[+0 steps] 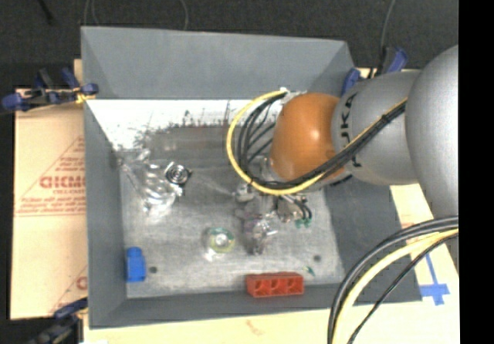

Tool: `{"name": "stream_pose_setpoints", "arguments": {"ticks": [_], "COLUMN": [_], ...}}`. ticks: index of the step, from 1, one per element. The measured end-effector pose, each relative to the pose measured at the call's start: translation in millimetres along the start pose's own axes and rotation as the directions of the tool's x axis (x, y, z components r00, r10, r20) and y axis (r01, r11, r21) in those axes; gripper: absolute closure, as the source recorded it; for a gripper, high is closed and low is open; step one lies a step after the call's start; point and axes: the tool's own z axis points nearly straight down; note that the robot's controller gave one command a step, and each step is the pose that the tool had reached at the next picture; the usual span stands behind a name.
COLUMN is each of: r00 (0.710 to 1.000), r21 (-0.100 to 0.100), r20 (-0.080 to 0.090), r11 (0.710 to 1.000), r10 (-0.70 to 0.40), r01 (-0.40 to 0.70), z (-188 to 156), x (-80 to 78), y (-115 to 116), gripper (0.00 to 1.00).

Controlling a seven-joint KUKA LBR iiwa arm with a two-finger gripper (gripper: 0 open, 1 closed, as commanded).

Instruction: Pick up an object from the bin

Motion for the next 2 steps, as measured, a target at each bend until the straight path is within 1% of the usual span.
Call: {"name": "stream_pose_setpoints", "arguments": {"ticks": [1, 2], "r00": [1.0, 1.0], "r21": [0.001, 0.0], "r20": [0.005, -0.001], "r11": [1.0, 1.0], "r10": [0.0, -0.001], "r01": [0.0, 0.001], "z": [-2.3, 0.1], "x": [-1.8, 0.1], "y": [-0.3, 0.1], "gripper": [1.0, 0.0]}}
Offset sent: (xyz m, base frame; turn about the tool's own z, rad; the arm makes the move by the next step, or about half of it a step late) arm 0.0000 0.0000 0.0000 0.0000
